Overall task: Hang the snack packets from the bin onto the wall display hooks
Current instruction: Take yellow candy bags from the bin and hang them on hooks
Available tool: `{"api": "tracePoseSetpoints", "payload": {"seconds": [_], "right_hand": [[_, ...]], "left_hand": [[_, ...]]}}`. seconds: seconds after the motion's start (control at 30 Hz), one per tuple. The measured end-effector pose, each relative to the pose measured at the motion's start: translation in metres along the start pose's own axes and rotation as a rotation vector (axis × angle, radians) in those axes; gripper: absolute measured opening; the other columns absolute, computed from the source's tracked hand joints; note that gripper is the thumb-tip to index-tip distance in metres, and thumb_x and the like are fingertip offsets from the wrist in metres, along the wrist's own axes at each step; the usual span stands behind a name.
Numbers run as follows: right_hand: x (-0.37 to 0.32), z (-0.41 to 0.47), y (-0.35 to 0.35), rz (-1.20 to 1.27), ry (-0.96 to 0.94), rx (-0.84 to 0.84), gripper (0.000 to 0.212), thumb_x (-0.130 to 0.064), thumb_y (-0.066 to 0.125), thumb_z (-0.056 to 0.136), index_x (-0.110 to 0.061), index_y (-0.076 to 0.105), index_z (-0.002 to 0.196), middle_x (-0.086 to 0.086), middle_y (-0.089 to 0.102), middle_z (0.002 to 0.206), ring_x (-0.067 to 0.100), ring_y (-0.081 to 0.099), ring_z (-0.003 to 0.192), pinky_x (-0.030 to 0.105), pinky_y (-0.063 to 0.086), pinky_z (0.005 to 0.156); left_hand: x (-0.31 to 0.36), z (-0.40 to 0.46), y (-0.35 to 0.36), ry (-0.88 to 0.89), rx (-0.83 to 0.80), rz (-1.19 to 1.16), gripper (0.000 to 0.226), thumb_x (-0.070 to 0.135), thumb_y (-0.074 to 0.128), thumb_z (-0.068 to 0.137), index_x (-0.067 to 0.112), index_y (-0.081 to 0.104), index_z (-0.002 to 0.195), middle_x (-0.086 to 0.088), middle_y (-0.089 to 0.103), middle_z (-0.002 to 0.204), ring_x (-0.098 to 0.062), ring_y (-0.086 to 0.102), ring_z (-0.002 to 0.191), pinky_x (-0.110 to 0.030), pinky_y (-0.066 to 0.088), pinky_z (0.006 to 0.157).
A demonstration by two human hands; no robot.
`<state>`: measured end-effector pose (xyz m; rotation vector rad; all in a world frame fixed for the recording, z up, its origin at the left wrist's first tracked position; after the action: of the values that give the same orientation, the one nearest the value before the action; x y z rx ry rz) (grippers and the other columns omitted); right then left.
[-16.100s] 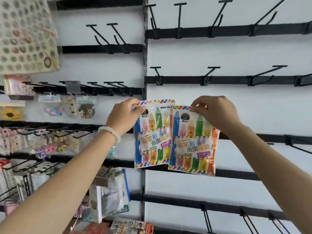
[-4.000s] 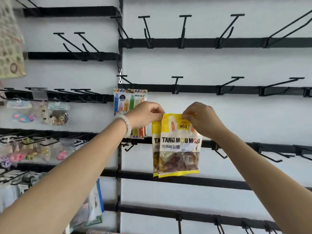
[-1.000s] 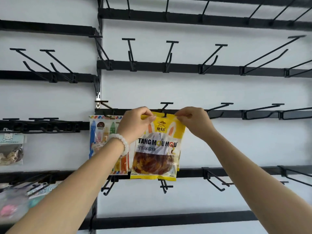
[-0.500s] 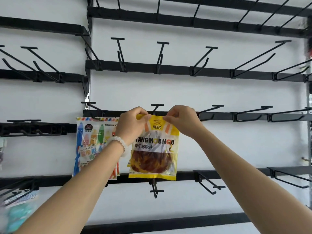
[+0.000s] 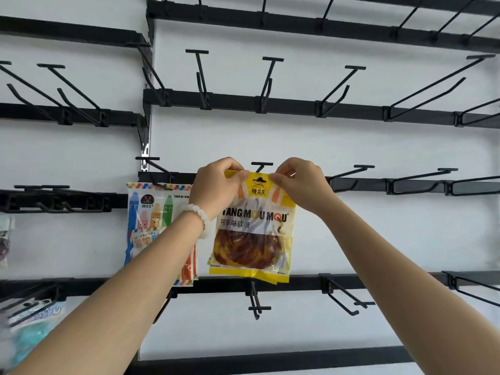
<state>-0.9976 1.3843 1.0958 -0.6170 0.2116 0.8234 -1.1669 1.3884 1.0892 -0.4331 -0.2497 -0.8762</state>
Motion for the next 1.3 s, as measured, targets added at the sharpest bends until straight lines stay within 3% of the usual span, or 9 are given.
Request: {"api": "tracePoseSetpoints", "payload": {"seconds": [0.17,0.3,0.43,0.5,0.7,0.83,0.93,1.3], "right_hand": [[0.01,0.001,0.007,-0.046,0.027,-0.025,0.012,-0.027,0.061,0.088,-0.015,0.059,0.086,-0.001,0.06,0.085,0.015,0.054,0.083,0.018,0.042,0.058],[0.02,0.003,0.017,-0.045,0.036,-0.024,0.01,-0.026,0.059,0.089,-0.016,0.062,0.09,-0.002,0.061,0.086,0.014,0.055,0.085,0.017,0.042,0.06],[0.026,0.004,0.021,-0.064,0.032,-0.025,0.011,-0.028,0.058,0.089,-0.02,0.063,0.093,-0.004,0.062,0.092,0.011,0.054,0.089,0.023,0.042,0.064],[0.028,0.004,0.022,-0.099,0.028,-0.029,0.014,-0.031,0.058,0.089,-0.022,0.063,0.097,-0.008,0.06,0.091,0.01,0.053,0.089,0.027,0.044,0.071],[0.031,0.007,0.029,-0.147,0.021,0.004,0.015,-0.032,0.057,0.089,-0.022,0.063,0.099,-0.005,0.065,0.096,0.017,0.06,0.09,0.038,0.051,0.079],[0.035,0.009,0.034,-0.142,-0.005,0.049,0.016,-0.031,0.056,0.09,-0.021,0.062,0.102,-0.003,0.065,0.107,0.018,0.06,0.084,0.037,0.052,0.074],[0.039,0.012,0.038,-0.144,-0.001,0.061,0.018,-0.031,0.056,0.09,-0.02,0.061,0.104,-0.002,0.064,0.107,0.018,0.059,0.085,0.035,0.051,0.071],[0.048,0.015,0.047,-0.2,-0.012,0.085,0.022,-0.027,0.052,0.091,-0.022,0.062,0.11,0.002,0.06,0.113,0.024,0.049,0.109,0.039,0.045,0.084]], "left_hand": [[-0.006,-0.001,0.008,-0.001,-0.04,0.086,0.011,0.031,0.06,0.088,0.024,0.062,0.079,0.013,0.063,0.081,-0.01,0.06,0.078,-0.026,0.048,0.071],[-0.015,-0.002,0.012,0.033,-0.044,0.135,0.012,0.033,0.06,0.088,0.024,0.065,0.081,0.008,0.067,0.084,-0.009,0.055,0.058,-0.026,0.045,0.057],[-0.014,-0.001,0.007,0.188,0.064,0.295,0.016,0.032,0.066,0.083,0.016,0.071,0.085,0.0,0.056,0.099,-0.017,0.049,0.096,-0.028,0.039,0.077],[-0.011,0.0,0.007,0.273,0.071,0.385,0.018,0.033,0.066,0.082,0.015,0.072,0.085,-0.001,0.061,0.105,-0.022,0.049,0.101,-0.032,0.039,0.08],[-0.016,0.002,0.013,0.268,0.041,0.386,0.019,0.037,0.061,0.086,0.02,0.07,0.084,0.006,0.069,0.085,-0.019,0.058,0.086,-0.034,0.044,0.073],[-0.019,0.001,0.015,0.263,0.067,0.427,0.018,0.038,0.061,0.085,0.022,0.07,0.082,0.007,0.07,0.079,-0.02,0.058,0.081,-0.035,0.044,0.071],[-0.021,0.003,0.017,0.26,0.065,0.436,0.019,0.038,0.061,0.086,0.022,0.069,0.082,0.007,0.069,0.078,-0.02,0.057,0.082,-0.034,0.043,0.072],[-0.029,0.01,0.026,0.236,0.039,0.512,0.022,0.041,0.058,0.087,0.022,0.07,0.088,0.007,0.071,0.085,-0.021,0.057,0.088,-0.032,0.039,0.071]]}}
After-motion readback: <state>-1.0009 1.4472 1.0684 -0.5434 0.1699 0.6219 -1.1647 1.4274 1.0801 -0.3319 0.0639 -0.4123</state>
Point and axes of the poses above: each hand's wrist, its own z-axis towards the middle knuckle, its own y-axis out of the palm, x = y × z, the point moved 7 cm from there along z, towards the middle knuckle
